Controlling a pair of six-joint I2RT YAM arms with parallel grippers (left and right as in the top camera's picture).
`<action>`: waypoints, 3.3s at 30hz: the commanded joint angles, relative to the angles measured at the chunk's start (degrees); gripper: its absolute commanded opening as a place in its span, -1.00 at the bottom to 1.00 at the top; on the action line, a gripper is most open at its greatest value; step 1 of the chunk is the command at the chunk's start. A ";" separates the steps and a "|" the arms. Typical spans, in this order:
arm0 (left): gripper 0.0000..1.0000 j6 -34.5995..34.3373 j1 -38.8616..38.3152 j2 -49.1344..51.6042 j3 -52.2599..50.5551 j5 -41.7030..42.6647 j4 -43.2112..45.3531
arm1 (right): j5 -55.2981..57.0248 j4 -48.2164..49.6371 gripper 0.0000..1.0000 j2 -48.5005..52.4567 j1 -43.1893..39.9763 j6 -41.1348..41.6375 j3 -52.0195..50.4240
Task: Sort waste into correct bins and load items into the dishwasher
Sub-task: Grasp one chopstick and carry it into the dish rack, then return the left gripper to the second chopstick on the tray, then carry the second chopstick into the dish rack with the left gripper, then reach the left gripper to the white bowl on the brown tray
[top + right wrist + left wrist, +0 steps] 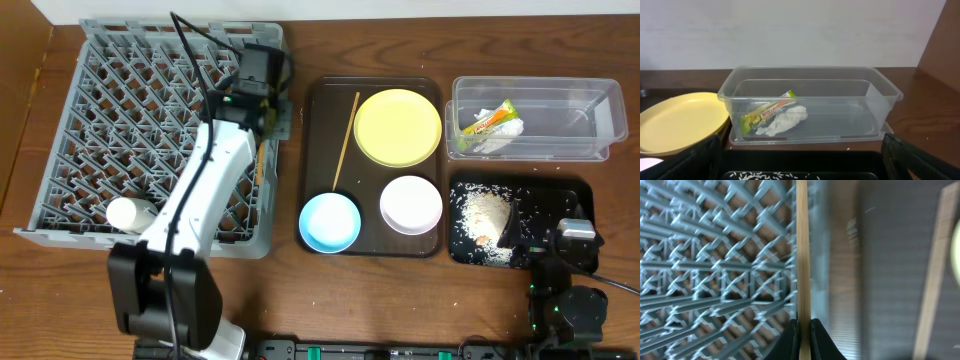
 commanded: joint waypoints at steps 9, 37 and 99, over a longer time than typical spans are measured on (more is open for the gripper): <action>-0.68 7.43 3.76 4.09 -1.27 3.23 0.04 | 0.17 0.11 0.98 -0.37 -0.57 -0.39 -0.26; -0.04 2.84 -10.25 14.36 -0.68 22.88 9.09 | 0.17 0.11 0.99 -0.37 -0.57 -0.39 -0.26; -0.07 4.74 3.91 2.62 -0.61 3.39 -5.55 | 0.17 0.09 0.99 -0.37 -0.57 -0.39 -0.26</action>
